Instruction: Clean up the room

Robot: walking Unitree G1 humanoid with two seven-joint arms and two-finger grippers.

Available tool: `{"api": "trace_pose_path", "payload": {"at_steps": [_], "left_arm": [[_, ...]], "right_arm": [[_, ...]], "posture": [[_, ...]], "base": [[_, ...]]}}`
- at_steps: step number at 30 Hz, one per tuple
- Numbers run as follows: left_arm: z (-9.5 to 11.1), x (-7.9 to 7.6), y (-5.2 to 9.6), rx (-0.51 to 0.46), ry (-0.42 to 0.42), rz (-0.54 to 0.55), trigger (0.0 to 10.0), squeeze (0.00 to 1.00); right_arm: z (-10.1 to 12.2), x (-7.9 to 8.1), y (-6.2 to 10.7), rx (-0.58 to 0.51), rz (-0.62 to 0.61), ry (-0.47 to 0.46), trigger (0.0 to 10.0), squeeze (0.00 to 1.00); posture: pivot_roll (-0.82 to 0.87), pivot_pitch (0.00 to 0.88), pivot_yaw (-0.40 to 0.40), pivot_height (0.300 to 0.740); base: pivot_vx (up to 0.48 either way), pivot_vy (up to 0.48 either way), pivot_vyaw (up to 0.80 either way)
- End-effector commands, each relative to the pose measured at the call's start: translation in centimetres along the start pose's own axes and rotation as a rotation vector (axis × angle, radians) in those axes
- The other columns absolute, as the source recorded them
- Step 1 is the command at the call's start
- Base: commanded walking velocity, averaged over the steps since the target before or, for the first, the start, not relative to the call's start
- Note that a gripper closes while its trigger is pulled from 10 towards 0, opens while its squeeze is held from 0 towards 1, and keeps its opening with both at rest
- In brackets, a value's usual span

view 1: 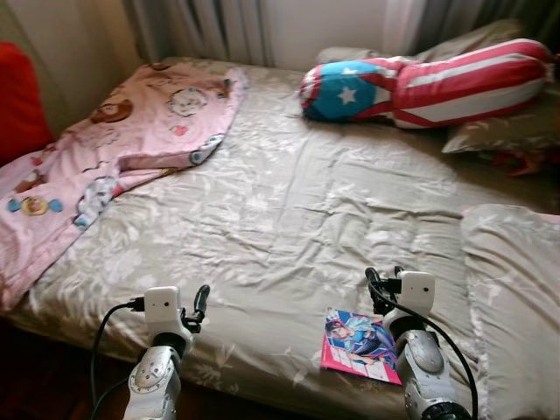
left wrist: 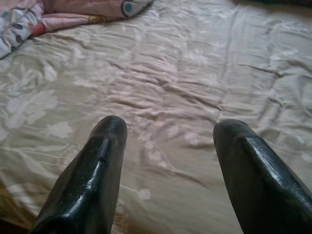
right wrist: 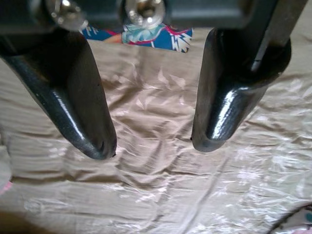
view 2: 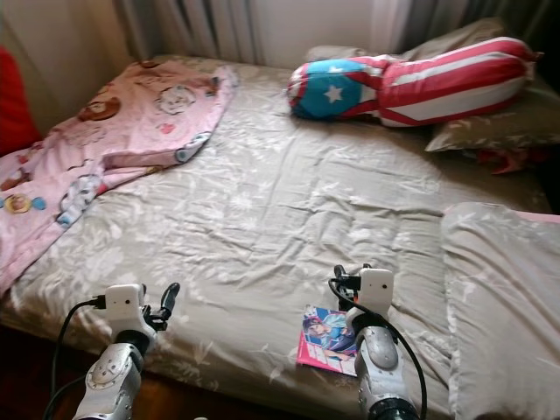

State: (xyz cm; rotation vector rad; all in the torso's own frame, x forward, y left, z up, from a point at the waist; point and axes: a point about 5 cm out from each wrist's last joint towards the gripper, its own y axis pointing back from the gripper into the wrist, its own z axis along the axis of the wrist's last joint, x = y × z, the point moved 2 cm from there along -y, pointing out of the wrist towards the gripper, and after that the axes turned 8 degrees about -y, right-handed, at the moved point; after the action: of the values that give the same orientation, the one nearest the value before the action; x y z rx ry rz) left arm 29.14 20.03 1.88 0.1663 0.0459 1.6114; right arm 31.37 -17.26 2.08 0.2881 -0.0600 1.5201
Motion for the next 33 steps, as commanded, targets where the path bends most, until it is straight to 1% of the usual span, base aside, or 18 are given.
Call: {"api": "trace_pose_path", "payload": {"at_steps": [1, 7, 12, 33], "left_arm": [[-0.35, -0.06, 0.15, 0.017, 0.006, 0.0, 10.0, 0.0], [-0.38, -0.03, 0.18, 0.019, 0.002, 0.003, 10.0, 0.0], [-0.34, -0.05, 0.15, 0.018, 0.001, 0.002, 10.0, 0.0], [-0.54, -0.23, 0.4, 0.02, -0.002, -0.009, 10.0, 0.0]], "right_arm": [[-0.5, -0.76, 0.34, 0.021, -0.034, -0.019, 10.0, 0.0], [-0.5, -0.61, 0.37, 0.012, -0.036, -0.04, 10.0, 0.0], [-0.49, -0.48, 0.34, 0.013, -0.03, -0.035, 10.0, 0.0], [-0.8, -0.47, 0.59, 0.018, -0.037, -0.029, 10.0, 0.0]], "posture": [[-0.03, 0.173, -0.026, 0.726], [-0.02, 0.181, -0.025, 0.726], [-0.02, 0.181, -0.023, 0.726], [-0.02, 0.159, -0.014, 0.726]], "base": [[0.0, 0.255, 0.0], [0.0, 0.298, 0.0], [0.0, 0.313, 0.0], [0.0, 0.48, 0.0]]}}
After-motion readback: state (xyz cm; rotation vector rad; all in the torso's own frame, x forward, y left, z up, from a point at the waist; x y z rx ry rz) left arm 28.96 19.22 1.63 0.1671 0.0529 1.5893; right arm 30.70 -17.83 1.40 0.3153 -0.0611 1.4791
